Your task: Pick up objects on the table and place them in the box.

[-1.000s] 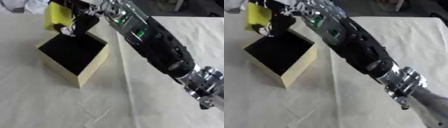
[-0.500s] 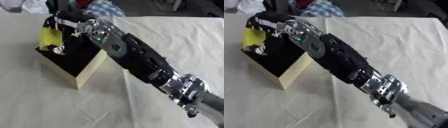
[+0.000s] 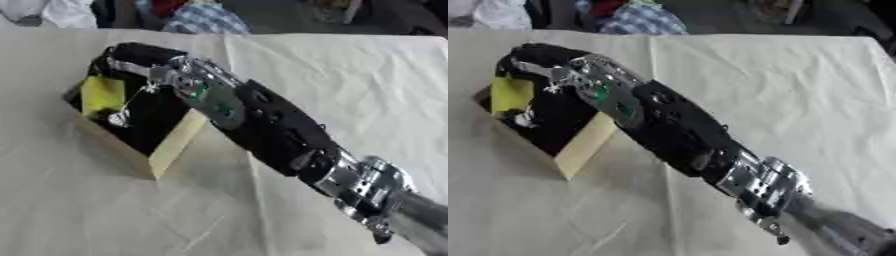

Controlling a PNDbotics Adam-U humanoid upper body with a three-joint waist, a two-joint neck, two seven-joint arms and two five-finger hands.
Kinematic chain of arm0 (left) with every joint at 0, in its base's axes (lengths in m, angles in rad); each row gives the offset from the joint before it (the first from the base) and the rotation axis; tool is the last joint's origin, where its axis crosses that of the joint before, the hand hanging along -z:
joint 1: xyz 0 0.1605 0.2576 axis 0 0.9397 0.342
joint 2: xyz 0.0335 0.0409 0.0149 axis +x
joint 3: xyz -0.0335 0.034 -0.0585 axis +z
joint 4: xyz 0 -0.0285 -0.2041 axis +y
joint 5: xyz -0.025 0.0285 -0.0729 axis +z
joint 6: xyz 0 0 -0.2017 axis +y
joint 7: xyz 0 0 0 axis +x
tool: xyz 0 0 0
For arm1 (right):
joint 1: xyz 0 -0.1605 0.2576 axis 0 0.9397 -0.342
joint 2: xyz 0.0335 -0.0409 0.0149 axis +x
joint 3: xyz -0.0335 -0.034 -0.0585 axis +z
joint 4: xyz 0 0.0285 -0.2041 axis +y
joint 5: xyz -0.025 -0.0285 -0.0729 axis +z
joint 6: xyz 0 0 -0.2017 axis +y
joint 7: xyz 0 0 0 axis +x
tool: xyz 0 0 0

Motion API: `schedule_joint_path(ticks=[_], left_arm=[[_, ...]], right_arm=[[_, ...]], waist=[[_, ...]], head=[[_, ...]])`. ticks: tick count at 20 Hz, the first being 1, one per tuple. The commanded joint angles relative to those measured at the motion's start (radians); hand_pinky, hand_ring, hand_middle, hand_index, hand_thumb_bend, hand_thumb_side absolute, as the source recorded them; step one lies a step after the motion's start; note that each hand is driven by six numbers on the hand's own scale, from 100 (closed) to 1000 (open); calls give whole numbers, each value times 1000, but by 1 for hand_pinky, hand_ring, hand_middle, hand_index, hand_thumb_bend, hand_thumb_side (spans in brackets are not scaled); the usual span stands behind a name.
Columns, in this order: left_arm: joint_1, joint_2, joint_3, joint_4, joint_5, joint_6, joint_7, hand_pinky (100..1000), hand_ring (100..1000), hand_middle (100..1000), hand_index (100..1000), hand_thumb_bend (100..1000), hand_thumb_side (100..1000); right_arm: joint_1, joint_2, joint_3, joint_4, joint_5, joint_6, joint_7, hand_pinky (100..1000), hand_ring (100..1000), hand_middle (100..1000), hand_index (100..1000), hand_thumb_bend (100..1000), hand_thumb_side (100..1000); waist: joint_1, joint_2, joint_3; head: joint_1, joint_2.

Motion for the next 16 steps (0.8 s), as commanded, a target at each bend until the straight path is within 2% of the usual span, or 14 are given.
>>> schedule_joint_path(ticks=[1,2,3,5,6,8,16], left_arm=[[-4,8,-1,-19,-9,5,-4,708,790,843,669,100,686],[-3,8,-2,-19,-10,7,-6,708,791,844,669,100,687],[-3,8,-2,-19,-12,8,-8,709,791,845,669,100,688],[-1,8,-3,-19,-15,11,-12,708,791,845,668,100,689],[-1,8,-3,-19,-16,12,-13,708,792,846,668,100,689],[1,7,-3,-19,-18,14,-14,709,792,846,668,100,689],[8,7,-3,-19,-26,23,-16,709,793,849,666,100,692]], right_arm=[[-18,-14,-20,-13,14,13,0,593,579,542,768,100,329],[-19,-16,-24,-13,5,21,-2,596,583,545,771,100,346],[-21,-20,-28,-14,-3,29,-4,616,609,570,789,100,411],[-22,-28,-27,-15,-3,36,5,652,682,644,824,105,478],[-22,-31,-27,-17,2,35,14,671,714,677,837,147,497],[-22,-37,-32,-23,22,31,28,706,762,730,858,192,512],[-18,-50,-55,-42,81,35,52,744,796,765,879,248,515]], waist=[[9,-17,-3],[9,-18,-4],[10,-18,-5],[10,-18,-7],[10,-18,-8],[11,-19,-10],[12,-21,-18]], head=[[1,-4],[0,-4],[0,-6],[0,-7],[-1,-8],[0,-9],[0,-4]])
